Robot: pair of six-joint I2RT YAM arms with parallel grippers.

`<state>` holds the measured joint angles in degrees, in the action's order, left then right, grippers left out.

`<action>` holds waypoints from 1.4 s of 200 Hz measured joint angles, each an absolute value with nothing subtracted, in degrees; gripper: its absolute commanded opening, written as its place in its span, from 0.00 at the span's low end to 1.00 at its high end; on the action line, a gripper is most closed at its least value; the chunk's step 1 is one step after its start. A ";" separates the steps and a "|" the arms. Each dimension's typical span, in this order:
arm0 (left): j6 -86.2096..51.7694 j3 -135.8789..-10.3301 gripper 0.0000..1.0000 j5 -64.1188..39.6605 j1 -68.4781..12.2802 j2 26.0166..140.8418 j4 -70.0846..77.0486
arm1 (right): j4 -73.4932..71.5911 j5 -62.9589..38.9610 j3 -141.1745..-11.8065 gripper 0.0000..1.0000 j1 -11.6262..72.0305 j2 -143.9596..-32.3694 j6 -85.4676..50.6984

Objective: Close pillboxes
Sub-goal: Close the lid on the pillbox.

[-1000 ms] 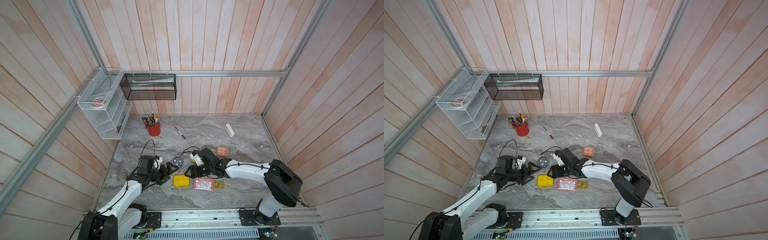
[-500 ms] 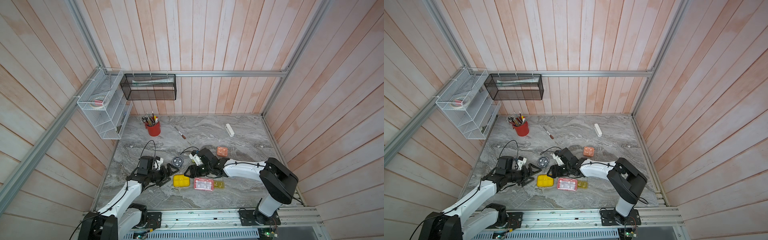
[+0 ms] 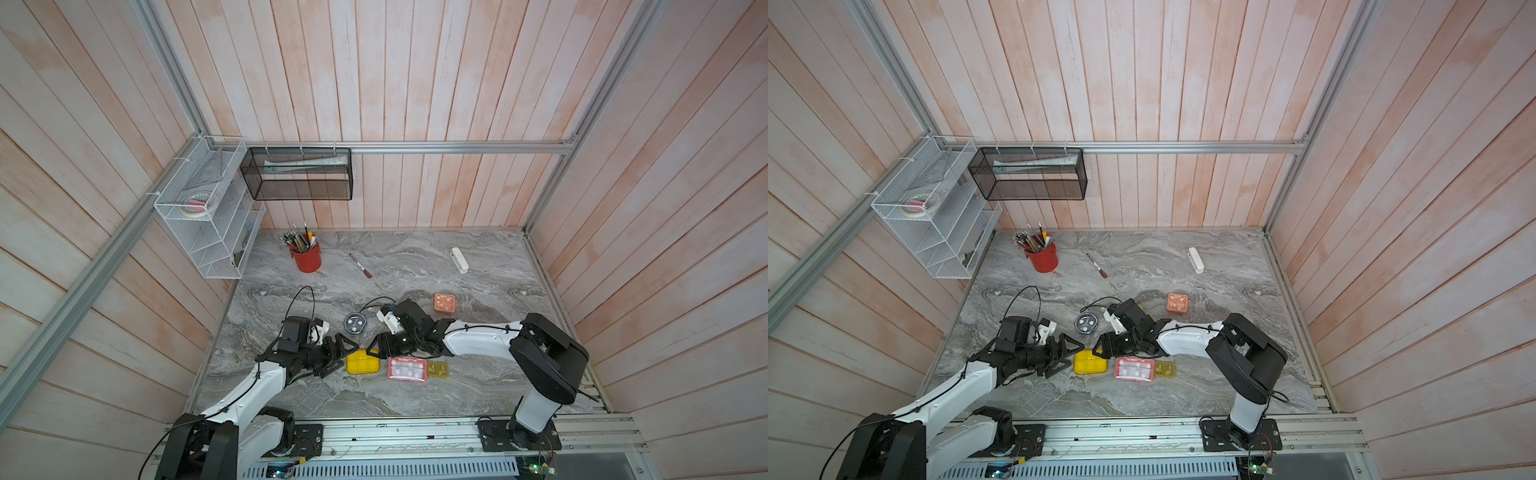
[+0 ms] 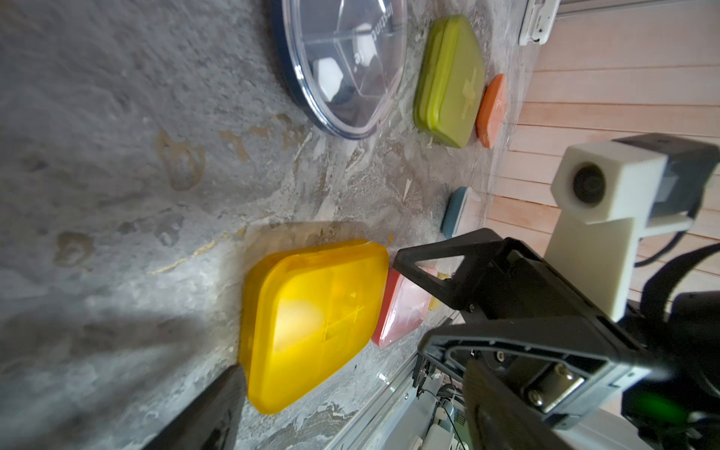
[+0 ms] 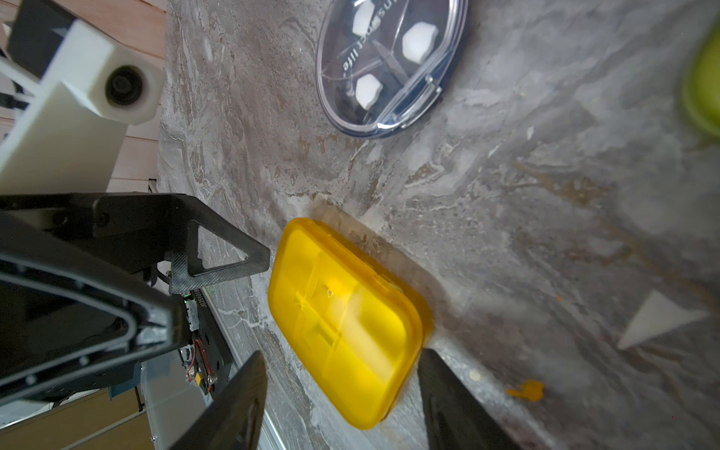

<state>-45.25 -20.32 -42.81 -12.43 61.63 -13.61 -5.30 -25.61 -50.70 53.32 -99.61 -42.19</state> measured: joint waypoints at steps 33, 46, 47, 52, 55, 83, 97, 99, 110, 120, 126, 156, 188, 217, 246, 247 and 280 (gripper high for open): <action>-45.32 -19.97 0.89 -42.59 -13.10 62.46 -12.80 | -6.07 -25.61 -49.10 0.64 53.71 -99.61 -42.83; -45.45 -19.94 0.89 -42.59 -13.15 62.48 -12.53 | -6.50 -25.61 -48.99 0.64 53.91 -99.61 -43.22; -45.45 -19.94 0.89 -42.59 -13.15 62.46 -12.51 | -6.52 -25.61 -48.99 0.64 53.95 -99.61 -43.31; -45.47 -19.94 0.88 -42.59 -13.15 62.48 -12.43 | -6.61 -25.61 -48.99 0.64 54.06 -99.66 -43.35; -45.47 -19.94 0.88 -42.59 -13.17 62.48 -12.38 | -6.70 -25.61 -48.99 0.64 54.19 -99.72 -43.48; -45.65 -19.88 0.88 -42.28 -13.15 62.59 -12.01 | -8.43 -25.82 -49.32 0.64 55.51 -101.30 -43.79; -45.63 -19.66 0.87 -41.63 -13.08 62.59 -12.01 | -8.58 -25.80 -49.91 0.64 55.70 -101.95 -43.97; -45.65 -19.62 0.87 -41.60 -13.10 62.59 -12.01 | -8.60 -25.80 -50.02 0.64 55.70 -102.04 -43.94; -45.65 -19.53 0.87 -41.50 -13.08 62.70 -12.08 | -8.58 -25.76 -50.59 0.64 55.75 -102.59 -43.94; -45.60 -19.53 0.87 -41.32 -13.08 62.70 -12.16 | -8.58 -25.58 -50.83 0.64 55.72 -102.85 -43.92; -45.58 -19.53 0.87 -41.25 -13.08 62.70 -12.23 | -8.56 -25.54 -50.89 0.64 55.72 -102.87 -43.92; -45.39 -19.53 0.85 -40.49 -13.10 62.70 -12.45 | -8.10 -25.45 -51.07 0.64 55.75 -102.87 -43.51; -45.01 -19.25 0.84 -39.86 -13.15 62.67 -12.58 | -7.90 -25.56 -51.07 0.64 55.75 -102.87 -43.24; -45.23 -17.17 0.82 -39.55 -13.45 61.52 -11.77 | -7.97 -25.61 -50.98 0.64 55.75 -102.85 -43.27; -45.69 -15.79 0.82 -39.09 -14.24 59.90 -10.46 | -9.04 -25.85 -50.43 0.64 55.75 -102.85 -43.29; -45.69 -15.79 0.82 -39.09 -14.24 59.90 -10.46 | -9.13 -25.87 -50.41 0.64 55.75 -102.85 -43.29; -45.74 -15.79 0.82 -38.76 -14.44 59.88 -10.35 | -10.57 -26.02 -49.74 0.62 55.72 -102.85 -43.35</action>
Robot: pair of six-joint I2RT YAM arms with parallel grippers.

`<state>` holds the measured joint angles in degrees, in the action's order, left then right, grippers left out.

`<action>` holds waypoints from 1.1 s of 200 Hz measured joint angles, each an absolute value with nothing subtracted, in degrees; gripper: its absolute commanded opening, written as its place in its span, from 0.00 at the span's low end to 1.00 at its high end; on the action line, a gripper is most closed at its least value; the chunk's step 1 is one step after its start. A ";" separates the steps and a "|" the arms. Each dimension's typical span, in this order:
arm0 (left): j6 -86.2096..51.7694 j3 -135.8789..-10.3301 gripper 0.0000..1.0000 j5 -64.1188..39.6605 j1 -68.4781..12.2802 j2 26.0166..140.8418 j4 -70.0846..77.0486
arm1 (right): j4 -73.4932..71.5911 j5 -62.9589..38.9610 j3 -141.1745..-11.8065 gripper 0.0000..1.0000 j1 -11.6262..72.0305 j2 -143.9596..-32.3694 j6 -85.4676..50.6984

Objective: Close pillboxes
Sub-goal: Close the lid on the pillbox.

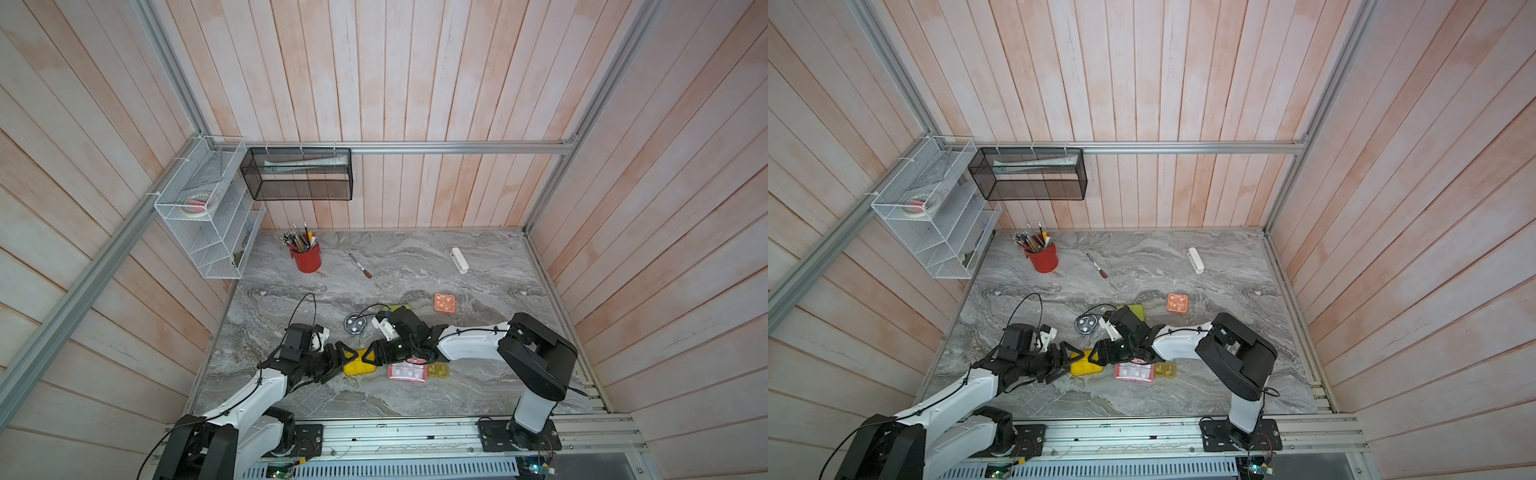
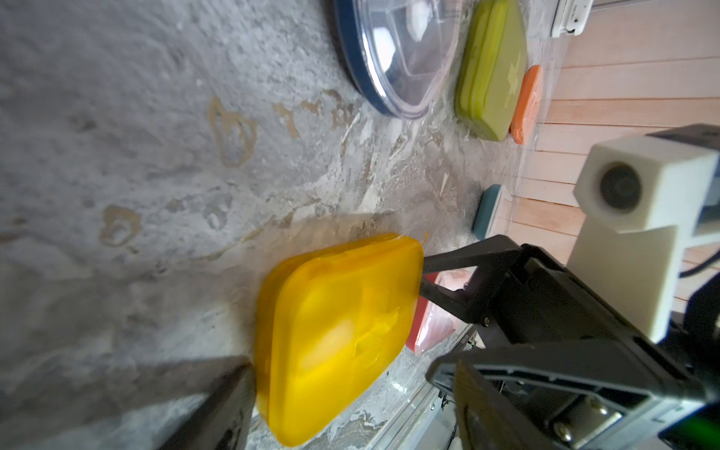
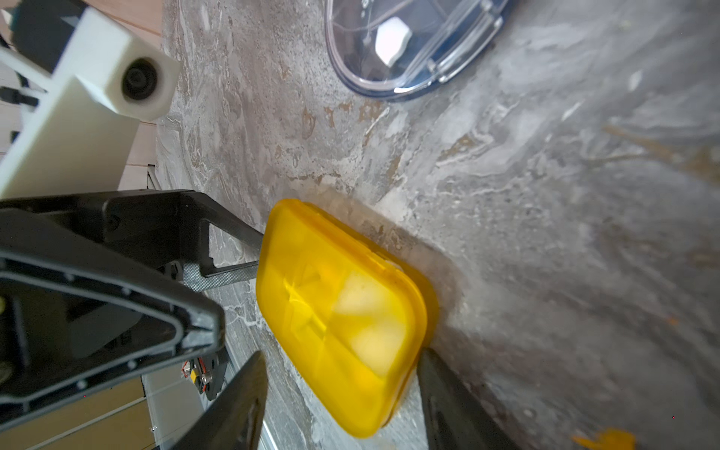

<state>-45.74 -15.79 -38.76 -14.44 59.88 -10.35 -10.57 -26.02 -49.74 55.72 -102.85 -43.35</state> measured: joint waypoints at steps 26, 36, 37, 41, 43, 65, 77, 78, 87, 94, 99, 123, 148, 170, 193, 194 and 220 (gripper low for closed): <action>-45.74 -15.79 0.81 -38.74 -14.44 60.05 -10.26 | -11.27 -26.00 -49.36 0.61 55.68 -102.85 -43.38; -45.71 -15.79 0.81 -38.74 -14.44 60.25 -10.24 | -11.31 -25.87 -49.30 0.61 55.68 -102.83 -43.35; -45.69 -15.79 0.81 -38.74 -14.44 60.29 -10.22 | -11.29 -25.85 -49.30 0.61 55.68 -102.83 -43.35; -45.67 -15.84 0.81 -38.74 -14.44 60.34 -10.22 | -11.27 -25.74 -49.28 0.61 55.68 -102.78 -43.31; -45.67 -15.86 0.81 -38.74 -14.44 60.36 -10.22 | -11.22 -25.63 -49.25 0.61 55.68 -102.76 -43.29; -45.65 -15.97 0.81 -38.70 -14.50 60.53 -10.22 | -10.13 -24.86 -49.25 0.61 55.70 -102.37 -43.00; -45.65 -15.97 0.81 -38.54 -14.59 60.51 -10.22 | -8.91 -24.18 -49.28 0.61 55.75 -101.97 -42.61; -45.65 -15.97 0.81 -38.54 -14.59 60.51 -10.22 | -8.80 -24.08 -49.30 0.61 55.75 -101.93 -42.57; -45.65 -15.97 0.80 -38.48 -14.61 60.47 -10.24 | -7.62 -23.62 -49.50 0.61 55.75 -101.75 -42.22; -45.67 -15.97 0.80 -38.35 -14.66 60.40 -10.26 | -6.66 -23.24 -49.84 0.60 55.75 -101.71 -41.93; -45.65 -15.97 0.80 -38.28 -14.70 60.40 -10.26 | -5.82 -22.94 -50.15 0.60 55.75 -101.71 -41.74; -45.67 -15.97 0.79 -38.17 -14.70 60.42 -10.28 | -1.61 -21.23 -51.77 0.60 55.75 -101.71 -40.29; -45.65 -15.97 0.79 -38.09 -14.70 60.42 -10.31 | 0.67 -20.62 -52.69 0.60 55.75 -101.71 -39.29; -45.65 -15.97 0.77 -37.87 -14.76 60.42 -10.41 | 0.84 -20.97 -52.77 0.60 55.75 -101.80 -39.03; -45.65 -15.97 0.76 -37.60 -14.81 60.42 -10.52 | 0.40 -21.82 -53.10 0.60 55.75 -102.35 -39.00; -45.65 -15.97 0.76 -37.58 -14.81 60.42 -10.52 | 0.38 -21.85 -53.12 0.60 55.75 -102.37 -38.98; -45.65 -15.97 0.74 -37.45 -14.83 60.42 -10.55 | -0.03 -22.61 -54.08 0.60 55.75 -103.37 -39.00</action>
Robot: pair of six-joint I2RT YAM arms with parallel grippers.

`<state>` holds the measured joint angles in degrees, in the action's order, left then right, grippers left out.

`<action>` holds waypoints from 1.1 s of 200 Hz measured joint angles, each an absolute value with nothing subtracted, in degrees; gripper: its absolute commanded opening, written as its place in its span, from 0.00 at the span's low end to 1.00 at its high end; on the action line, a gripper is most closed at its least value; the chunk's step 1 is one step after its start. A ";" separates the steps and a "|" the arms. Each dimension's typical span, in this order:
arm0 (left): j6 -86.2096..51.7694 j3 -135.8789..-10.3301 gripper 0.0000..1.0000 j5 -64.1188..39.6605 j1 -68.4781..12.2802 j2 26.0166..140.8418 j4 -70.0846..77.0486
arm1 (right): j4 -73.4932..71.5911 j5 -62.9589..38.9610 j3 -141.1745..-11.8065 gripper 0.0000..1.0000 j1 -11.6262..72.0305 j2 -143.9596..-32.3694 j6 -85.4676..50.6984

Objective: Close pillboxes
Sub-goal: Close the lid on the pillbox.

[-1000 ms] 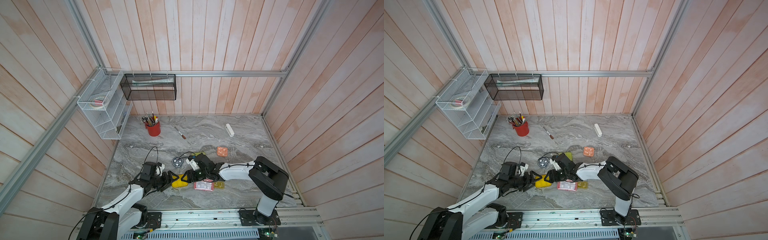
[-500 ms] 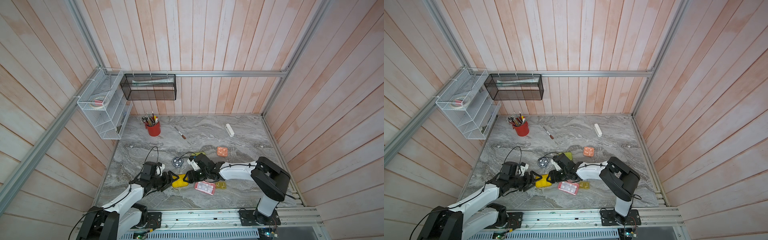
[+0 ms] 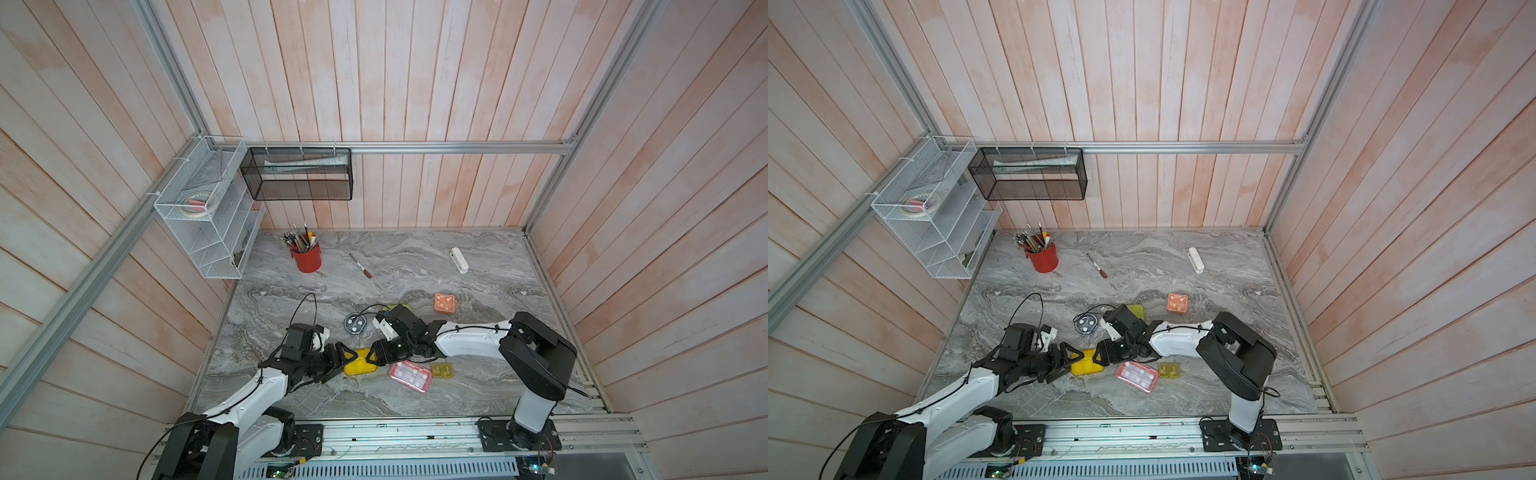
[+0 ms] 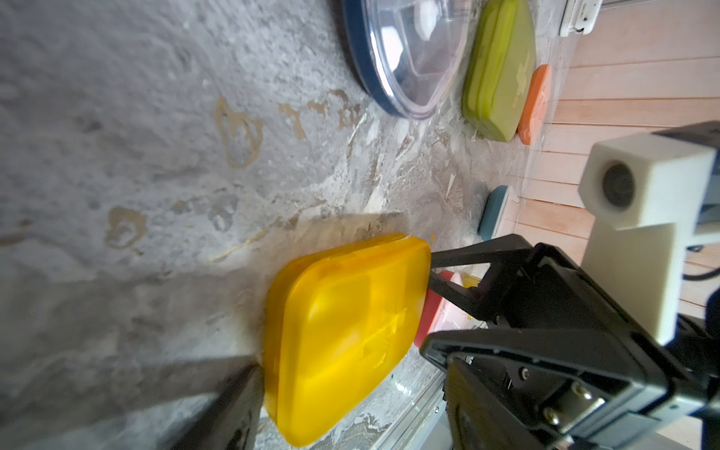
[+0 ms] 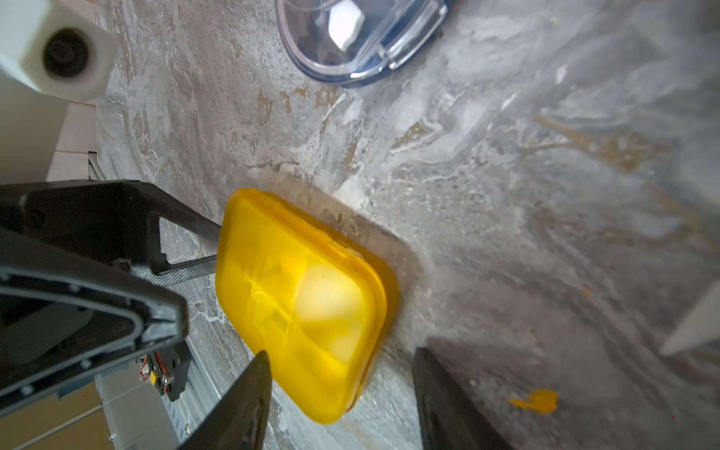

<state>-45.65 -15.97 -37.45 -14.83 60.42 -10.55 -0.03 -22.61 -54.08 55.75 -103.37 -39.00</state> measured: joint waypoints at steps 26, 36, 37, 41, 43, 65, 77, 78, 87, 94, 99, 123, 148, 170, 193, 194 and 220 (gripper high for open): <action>-45.58 -15.97 0.72 -37.01 -15.03 60.45 -10.72 | -0.32 -23.03 -54.43 0.60 55.75 -103.81 -39.00; -45.63 -15.97 0.70 -36.99 -15.03 60.60 -10.70 | -0.40 -23.05 -54.50 0.60 55.75 -103.90 -39.00; -45.58 -15.97 0.70 -36.97 -15.03 60.60 -10.70 | -0.43 -23.05 -54.50 0.60 55.75 -103.92 -39.00; -45.52 -15.97 0.70 -36.93 -15.03 60.66 -10.72 | -0.43 -23.07 -54.50 0.60 55.75 -103.94 -39.00; -45.52 -15.97 0.69 -36.93 -15.03 60.69 -10.72 | -0.45 -23.09 -54.50 0.60 55.75 -103.94 -39.00; -45.36 -15.97 0.67 -36.67 -15.03 60.80 -10.72 | -0.47 -23.18 -54.50 0.58 55.75 -103.98 -39.00; -45.36 -15.97 0.67 -36.62 -15.03 61.01 -10.68 | -0.47 -23.16 -54.50 0.56 55.75 -104.03 -38.96; -45.36 -15.97 0.67 -36.62 -15.03 61.01 -10.68 | -0.47 -23.14 -54.50 0.56 55.75 -104.03 -39.00; -45.36 -15.97 0.67 -36.62 -15.03 61.01 -10.68 | -0.43 -23.05 -54.50 0.55 55.75 -104.05 -39.03; -45.36 -15.97 0.67 -36.62 -15.03 61.04 -10.68 | -0.43 -23.00 -54.50 0.55 55.75 -104.07 -39.03; -45.36 -15.97 0.67 -36.60 -15.03 61.04 -10.68 | -0.43 -23.00 -54.50 0.54 55.75 -104.09 -38.96; -45.36 -15.97 0.67 -36.60 -15.03 61.06 -10.68 | -0.40 -22.98 -54.50 0.51 55.75 -104.16 -38.96; -45.36 -16.03 0.67 -36.60 -15.03 61.25 -10.66 | -0.25 -22.85 -54.50 0.47 55.75 -104.38 -38.96; -45.25 -16.29 0.64 -36.51 -15.03 61.78 -10.66 | -0.16 -22.76 -54.54 0.46 55.75 -104.42 -38.94; -45.17 -16.53 0.61 -36.12 -15.09 62.24 -10.70 | -0.14 -22.72 -54.59 0.46 55.75 -104.49 -38.94; -45.17 -16.56 0.61 -36.10 -15.09 62.26 -10.70 | -0.16 -22.72 -54.59 0.45 55.75 -104.49 -38.96; -45.15 -16.99 0.61 -35.33 -15.49 62.85 -10.72 | 0.10 -22.50 -54.76 0.43 55.75 -104.57 -38.94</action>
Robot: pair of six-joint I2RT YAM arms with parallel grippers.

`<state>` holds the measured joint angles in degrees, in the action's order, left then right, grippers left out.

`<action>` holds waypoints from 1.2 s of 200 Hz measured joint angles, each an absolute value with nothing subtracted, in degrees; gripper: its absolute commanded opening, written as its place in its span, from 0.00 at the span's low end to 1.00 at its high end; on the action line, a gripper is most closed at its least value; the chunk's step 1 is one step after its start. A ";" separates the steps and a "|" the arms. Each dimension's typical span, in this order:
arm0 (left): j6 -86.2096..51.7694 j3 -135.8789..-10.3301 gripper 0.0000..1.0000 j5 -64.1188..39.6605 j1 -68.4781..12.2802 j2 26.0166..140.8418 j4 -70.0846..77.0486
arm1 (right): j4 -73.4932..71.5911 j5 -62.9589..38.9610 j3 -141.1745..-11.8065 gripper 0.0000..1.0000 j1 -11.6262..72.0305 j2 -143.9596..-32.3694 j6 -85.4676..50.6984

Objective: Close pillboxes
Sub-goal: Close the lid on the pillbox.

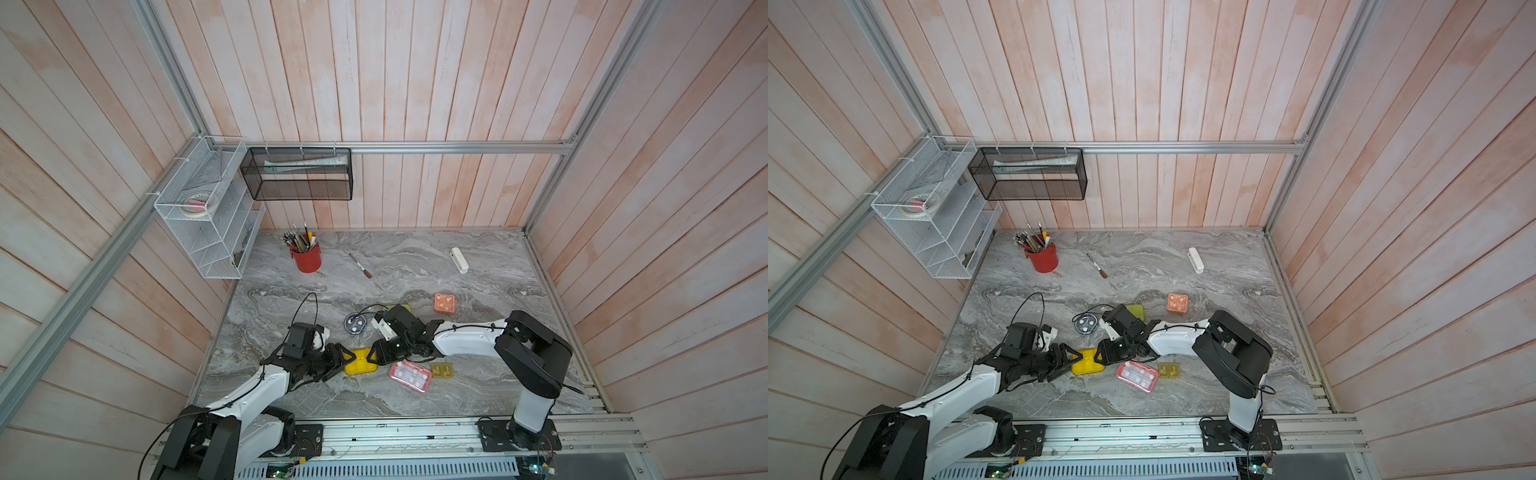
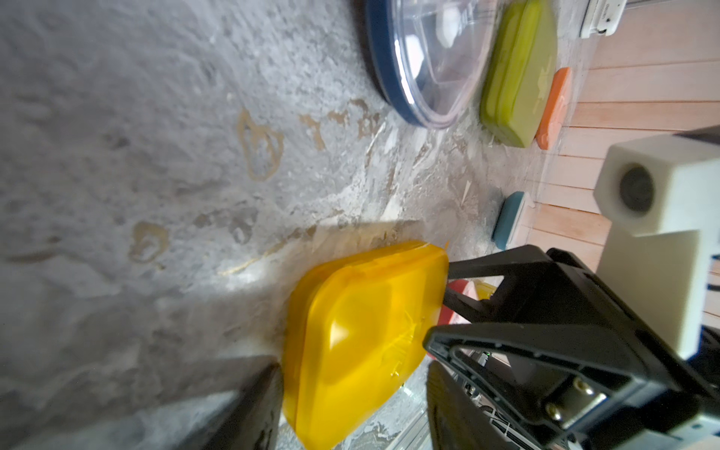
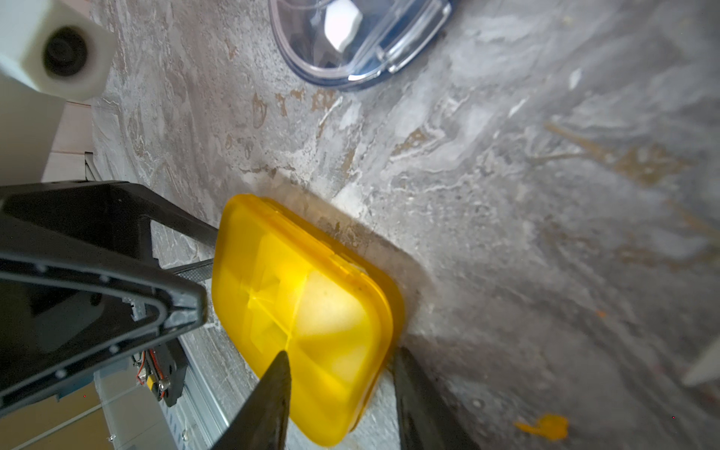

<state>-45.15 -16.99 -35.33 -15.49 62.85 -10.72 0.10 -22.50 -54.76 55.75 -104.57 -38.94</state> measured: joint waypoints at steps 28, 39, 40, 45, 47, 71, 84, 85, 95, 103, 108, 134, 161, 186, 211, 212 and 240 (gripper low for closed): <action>-44.95 -17.69 0.60 -34.65 -15.94 63.88 -10.76 | 0.45 -22.35 -55.00 0.43 55.75 -104.73 -38.94; -44.82 -18.00 0.59 -34.22 -16.21 64.25 -10.81 | 0.54 -22.31 -55.07 0.43 55.75 -104.73 -38.94; -44.77 -18.02 0.59 -34.17 -16.23 64.29 -10.81 | 0.56 -22.31 -55.07 0.43 55.75 -104.73 -38.94; -44.75 -18.20 0.58 -33.98 -16.34 64.53 -10.87 | 0.67 -22.22 -55.13 0.43 55.75 -104.73 -38.94; -44.66 -18.26 0.58 -33.91 -16.40 64.64 -10.92 | 0.69 -22.17 -55.16 0.43 55.75 -104.73 -38.94; -44.34 -19.11 0.57 -32.38 -17.37 65.52 -11.22 | 1.23 -21.82 -55.37 0.43 55.72 -104.73 -38.94; -44.14 -19.55 0.57 -31.11 -18.20 65.69 -11.53 | 1.56 -21.65 -55.53 0.42 55.72 -104.73 -38.92; -44.12 -19.57 0.57 -31.05 -18.24 65.69 -11.55 | 1.58 -21.65 -55.55 0.42 55.72 -104.73 -38.94; -44.07 -19.92 0.58 -29.93 -18.92 65.80 -11.79 | 1.74 -21.52 -55.57 0.42 55.70 -104.73 -38.94; -43.94 -20.25 0.57 -29.21 -19.40 66.00 -11.94 | 1.83 -21.45 -55.57 0.42 55.70 -104.73 -38.94; -43.92 -20.49 0.57 -28.80 -19.68 66.22 -12.12 | 1.91 -21.43 -55.64 0.42 55.68 -104.73 -38.92; -43.59 -21.89 0.56 -26.85 -20.88 67.64 -12.73 | 2.76 -20.91 -56.01 0.42 55.68 -104.73 -38.89; -42.98 -23.24 0.53 -24.88 -21.78 69.32 -12.51 | 3.46 -20.62 -56.29 0.42 55.55 -104.71 -38.89; -42.61 -23.59 0.51 -23.73 -21.93 70.02 -12.14 | 3.55 -20.62 -56.31 0.42 55.46 -104.68 -38.83; -42.39 -23.68 0.50 -23.24 -22.06 70.28 -11.99 | 3.55 -20.62 -56.31 0.42 55.46 -104.68 -38.72; -42.39 -23.68 0.50 -23.24 -22.06 70.28 -11.99 | 3.55 -20.62 -56.31 0.42 55.46 -104.68 -38.72; -42.17 -23.94 0.49 -23.03 -22.11 70.81 -11.97 | 3.64 -20.60 -56.31 0.42 55.46 -104.68 -38.70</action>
